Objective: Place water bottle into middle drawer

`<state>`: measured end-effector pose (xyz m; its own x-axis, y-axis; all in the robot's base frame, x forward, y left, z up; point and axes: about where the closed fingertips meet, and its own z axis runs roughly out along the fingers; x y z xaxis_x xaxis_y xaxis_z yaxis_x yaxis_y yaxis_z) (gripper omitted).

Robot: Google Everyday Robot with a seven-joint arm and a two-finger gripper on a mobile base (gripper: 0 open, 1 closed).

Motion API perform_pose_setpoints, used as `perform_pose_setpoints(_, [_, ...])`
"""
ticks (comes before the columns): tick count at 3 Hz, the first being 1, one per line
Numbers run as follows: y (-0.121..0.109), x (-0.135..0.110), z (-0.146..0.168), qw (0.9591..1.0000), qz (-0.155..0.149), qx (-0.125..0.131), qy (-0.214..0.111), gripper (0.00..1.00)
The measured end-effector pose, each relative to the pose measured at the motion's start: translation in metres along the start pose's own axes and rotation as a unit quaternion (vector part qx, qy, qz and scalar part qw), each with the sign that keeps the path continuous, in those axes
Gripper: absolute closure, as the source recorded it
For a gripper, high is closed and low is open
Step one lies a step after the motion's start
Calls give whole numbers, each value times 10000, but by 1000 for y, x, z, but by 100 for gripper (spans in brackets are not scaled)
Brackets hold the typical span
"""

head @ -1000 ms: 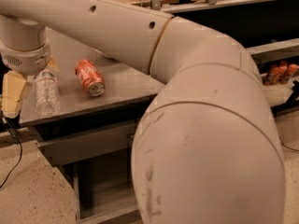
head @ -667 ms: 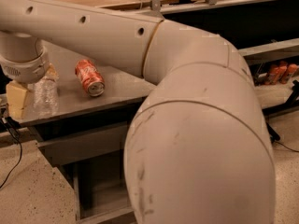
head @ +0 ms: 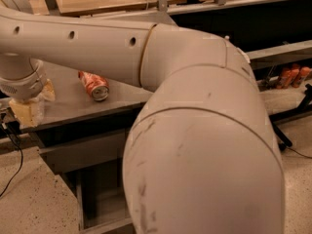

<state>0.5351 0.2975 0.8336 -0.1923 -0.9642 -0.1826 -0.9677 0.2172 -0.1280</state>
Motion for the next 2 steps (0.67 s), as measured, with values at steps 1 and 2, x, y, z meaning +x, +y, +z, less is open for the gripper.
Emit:
perform_pose_setpoints(1, [-1,3,4,10000,-23,-24,28,86])
perform_pose_setpoints(2, [-8,20,-9,9984,-151,-188,-508,100])
